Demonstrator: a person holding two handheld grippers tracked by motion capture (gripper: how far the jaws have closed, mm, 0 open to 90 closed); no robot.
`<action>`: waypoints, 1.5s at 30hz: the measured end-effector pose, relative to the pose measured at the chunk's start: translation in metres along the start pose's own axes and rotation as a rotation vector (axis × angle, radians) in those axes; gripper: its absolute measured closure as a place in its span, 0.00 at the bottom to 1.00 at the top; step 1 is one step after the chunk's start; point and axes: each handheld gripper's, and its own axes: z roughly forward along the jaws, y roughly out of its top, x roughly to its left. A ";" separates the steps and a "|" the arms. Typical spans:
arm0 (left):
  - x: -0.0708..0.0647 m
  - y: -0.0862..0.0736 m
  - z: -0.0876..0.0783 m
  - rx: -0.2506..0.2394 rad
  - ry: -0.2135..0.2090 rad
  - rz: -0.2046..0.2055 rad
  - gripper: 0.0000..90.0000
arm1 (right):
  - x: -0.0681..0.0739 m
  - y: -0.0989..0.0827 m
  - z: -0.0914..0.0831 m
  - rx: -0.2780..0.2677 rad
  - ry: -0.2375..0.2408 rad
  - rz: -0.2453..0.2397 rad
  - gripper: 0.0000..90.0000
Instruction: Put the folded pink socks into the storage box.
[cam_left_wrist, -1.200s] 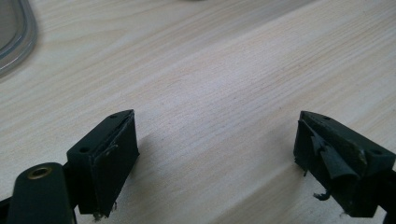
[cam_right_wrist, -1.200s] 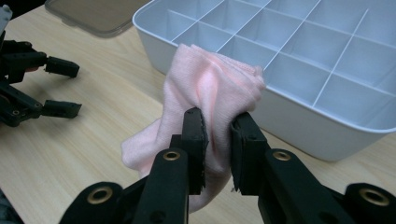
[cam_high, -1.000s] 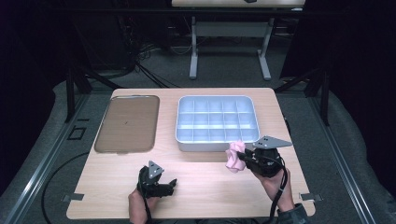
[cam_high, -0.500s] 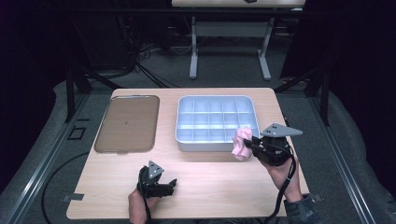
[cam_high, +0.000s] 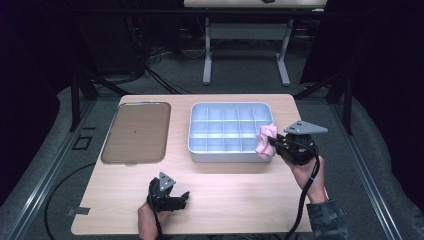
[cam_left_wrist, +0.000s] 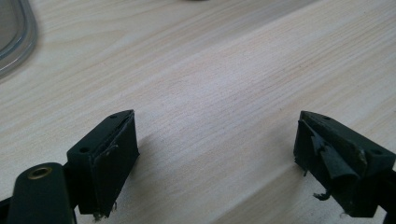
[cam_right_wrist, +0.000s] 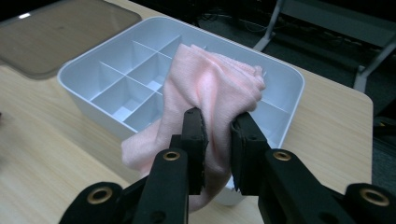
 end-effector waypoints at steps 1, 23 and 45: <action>0.000 0.000 0.000 0.000 0.000 0.000 0.15 | -0.002 0.000 0.003 -0.003 -0.007 0.004 0.86; 0.000 0.000 0.000 0.000 -0.001 0.000 0.15 | -0.030 -0.008 0.063 0.129 -0.078 -0.012 0.86; 0.000 0.000 0.000 0.000 0.002 0.002 0.15 | -0.030 -0.018 0.096 0.222 -0.114 -0.052 0.85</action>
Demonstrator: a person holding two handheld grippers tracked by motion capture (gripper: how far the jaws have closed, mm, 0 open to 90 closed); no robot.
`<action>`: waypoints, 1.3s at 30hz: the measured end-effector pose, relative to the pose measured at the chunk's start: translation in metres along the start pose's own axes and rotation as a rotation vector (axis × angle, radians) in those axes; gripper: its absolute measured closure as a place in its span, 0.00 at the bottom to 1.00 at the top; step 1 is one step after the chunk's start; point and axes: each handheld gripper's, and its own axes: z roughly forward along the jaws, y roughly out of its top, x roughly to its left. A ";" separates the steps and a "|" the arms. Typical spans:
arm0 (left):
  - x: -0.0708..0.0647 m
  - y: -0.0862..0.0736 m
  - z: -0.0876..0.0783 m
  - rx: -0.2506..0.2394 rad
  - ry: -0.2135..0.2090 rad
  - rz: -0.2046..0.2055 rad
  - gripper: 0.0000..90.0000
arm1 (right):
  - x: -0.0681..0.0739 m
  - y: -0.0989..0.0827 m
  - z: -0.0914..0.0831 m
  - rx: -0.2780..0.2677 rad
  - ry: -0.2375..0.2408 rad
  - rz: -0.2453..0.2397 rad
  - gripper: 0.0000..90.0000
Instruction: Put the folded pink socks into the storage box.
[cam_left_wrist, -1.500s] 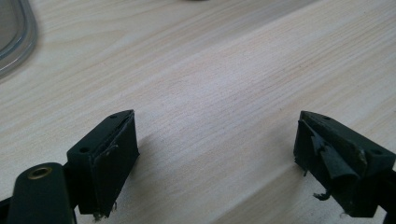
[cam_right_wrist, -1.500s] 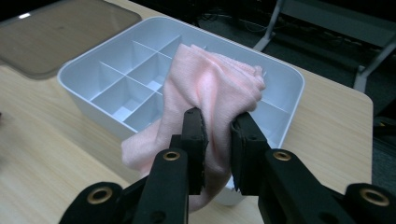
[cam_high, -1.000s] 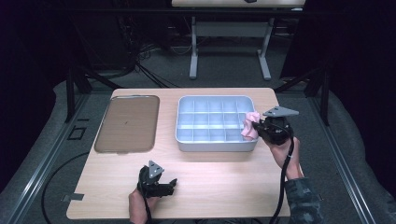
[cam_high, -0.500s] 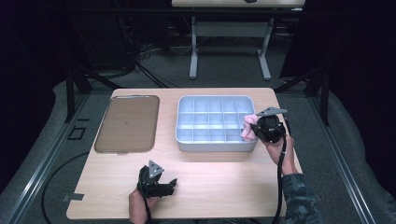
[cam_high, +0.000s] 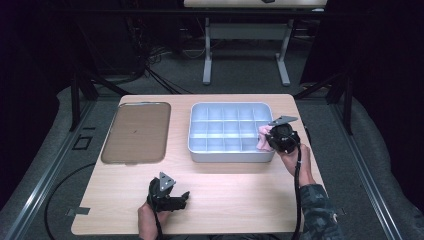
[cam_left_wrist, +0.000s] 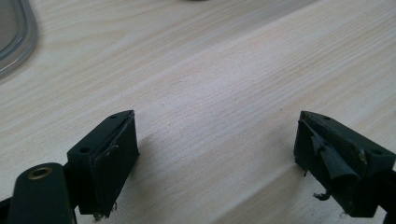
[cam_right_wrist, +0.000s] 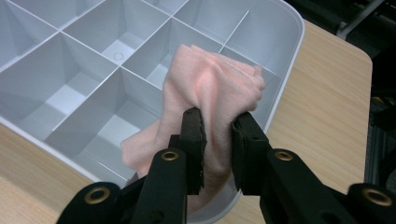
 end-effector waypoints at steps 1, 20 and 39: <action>0.000 0.000 0.000 0.000 0.000 -0.002 0.15 | 0.000 0.000 0.001 0.003 -0.002 0.001 0.85; 0.000 0.000 0.000 0.000 0.000 0.001 0.15 | 0.000 -0.005 0.025 0.139 0.027 -0.030 0.84; 0.000 0.000 0.000 -0.002 0.001 0.000 0.15 | 0.001 -0.003 0.034 0.251 0.040 -0.069 0.83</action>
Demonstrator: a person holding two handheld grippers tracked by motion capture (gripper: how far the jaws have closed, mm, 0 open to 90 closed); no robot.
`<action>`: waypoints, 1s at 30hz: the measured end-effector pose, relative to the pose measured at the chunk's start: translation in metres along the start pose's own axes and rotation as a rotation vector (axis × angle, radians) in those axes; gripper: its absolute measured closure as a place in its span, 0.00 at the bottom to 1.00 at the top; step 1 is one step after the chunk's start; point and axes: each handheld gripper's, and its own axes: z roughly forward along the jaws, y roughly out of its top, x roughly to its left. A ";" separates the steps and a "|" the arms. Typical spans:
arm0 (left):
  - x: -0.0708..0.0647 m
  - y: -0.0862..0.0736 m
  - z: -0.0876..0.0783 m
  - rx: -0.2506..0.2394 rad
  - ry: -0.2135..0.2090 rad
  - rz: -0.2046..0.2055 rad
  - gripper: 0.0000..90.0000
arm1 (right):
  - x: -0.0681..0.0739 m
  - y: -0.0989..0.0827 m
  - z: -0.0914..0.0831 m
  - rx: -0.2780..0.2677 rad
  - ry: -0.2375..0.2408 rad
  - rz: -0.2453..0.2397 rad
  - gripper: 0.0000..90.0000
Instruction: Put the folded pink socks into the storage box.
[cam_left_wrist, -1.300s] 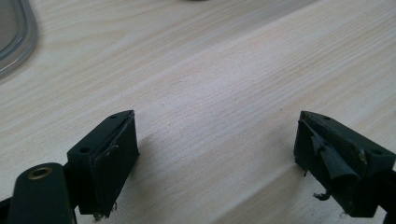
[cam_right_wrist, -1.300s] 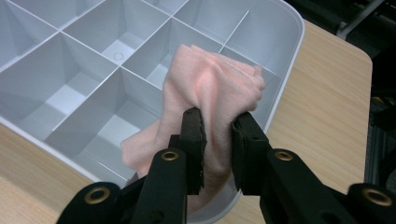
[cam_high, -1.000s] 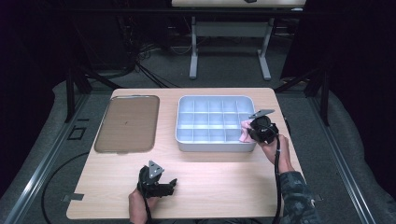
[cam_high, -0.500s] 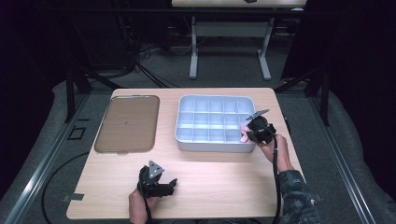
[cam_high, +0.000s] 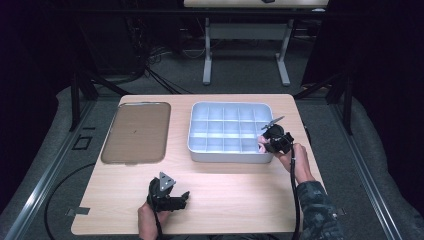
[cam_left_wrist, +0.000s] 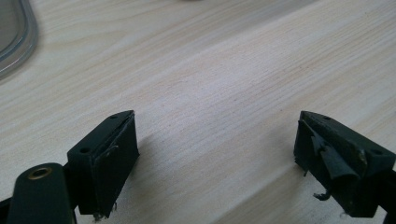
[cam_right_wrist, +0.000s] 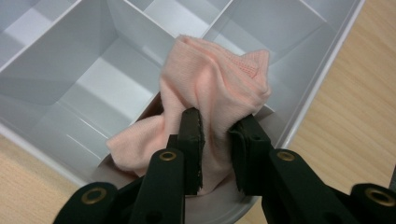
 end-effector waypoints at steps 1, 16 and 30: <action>0.000 0.000 0.000 0.001 0.000 0.000 0.15 | 0.000 0.000 0.001 0.008 0.004 0.001 0.83; 0.000 0.000 0.000 0.002 0.000 0.003 0.15 | -0.005 -0.003 -0.013 -0.038 0.075 0.031 0.62; 0.000 0.000 0.000 0.000 -0.001 -0.001 0.15 | -0.019 -0.012 -0.058 -0.191 0.167 0.131 0.35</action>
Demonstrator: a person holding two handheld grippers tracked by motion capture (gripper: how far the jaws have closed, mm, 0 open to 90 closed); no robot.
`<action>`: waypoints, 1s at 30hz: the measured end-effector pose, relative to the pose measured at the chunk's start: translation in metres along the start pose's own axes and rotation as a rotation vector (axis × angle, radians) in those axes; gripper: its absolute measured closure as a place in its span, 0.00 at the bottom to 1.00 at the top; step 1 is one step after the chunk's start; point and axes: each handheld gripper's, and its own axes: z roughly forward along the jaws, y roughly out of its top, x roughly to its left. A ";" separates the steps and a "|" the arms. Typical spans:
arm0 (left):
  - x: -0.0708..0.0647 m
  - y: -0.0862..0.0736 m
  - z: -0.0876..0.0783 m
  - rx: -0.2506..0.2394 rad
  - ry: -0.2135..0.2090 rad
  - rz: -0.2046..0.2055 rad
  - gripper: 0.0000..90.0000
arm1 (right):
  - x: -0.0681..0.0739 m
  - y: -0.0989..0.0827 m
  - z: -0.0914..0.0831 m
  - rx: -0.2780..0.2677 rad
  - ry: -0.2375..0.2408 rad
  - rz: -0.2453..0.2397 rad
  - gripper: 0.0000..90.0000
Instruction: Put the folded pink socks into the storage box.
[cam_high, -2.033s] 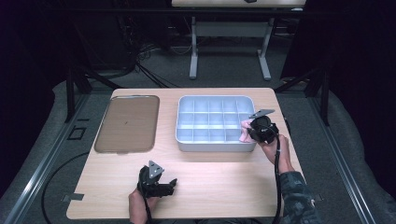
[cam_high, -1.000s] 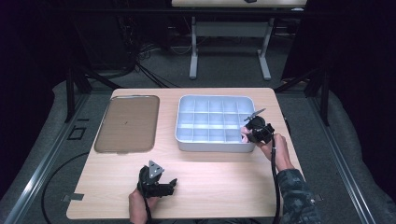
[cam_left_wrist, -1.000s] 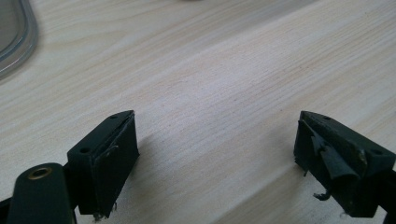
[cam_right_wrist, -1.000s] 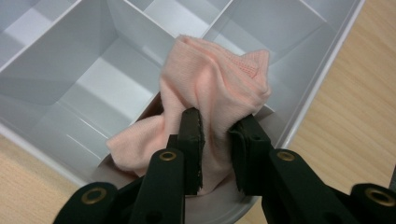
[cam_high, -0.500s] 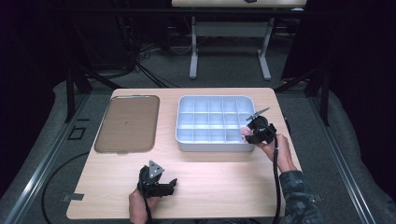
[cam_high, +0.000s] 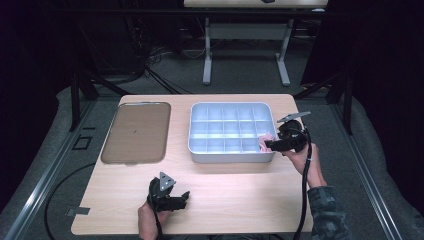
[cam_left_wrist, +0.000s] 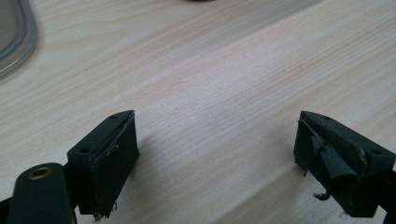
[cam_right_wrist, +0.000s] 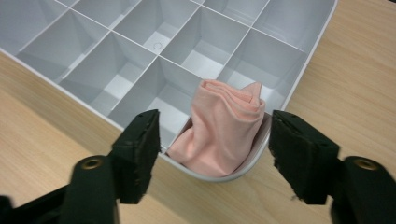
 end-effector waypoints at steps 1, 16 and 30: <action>0.000 0.000 0.000 0.001 0.000 0.002 0.15 | 0.001 -0.001 -0.002 -0.003 0.004 0.001 0.32; 0.000 0.000 0.000 -0.001 0.002 0.002 0.15 | 0.031 -0.041 -0.053 -0.130 -0.003 -0.016 0.06; -0.001 0.000 0.000 -0.002 0.006 0.009 0.15 | 0.037 -0.118 -0.035 -0.122 -0.019 0.062 0.05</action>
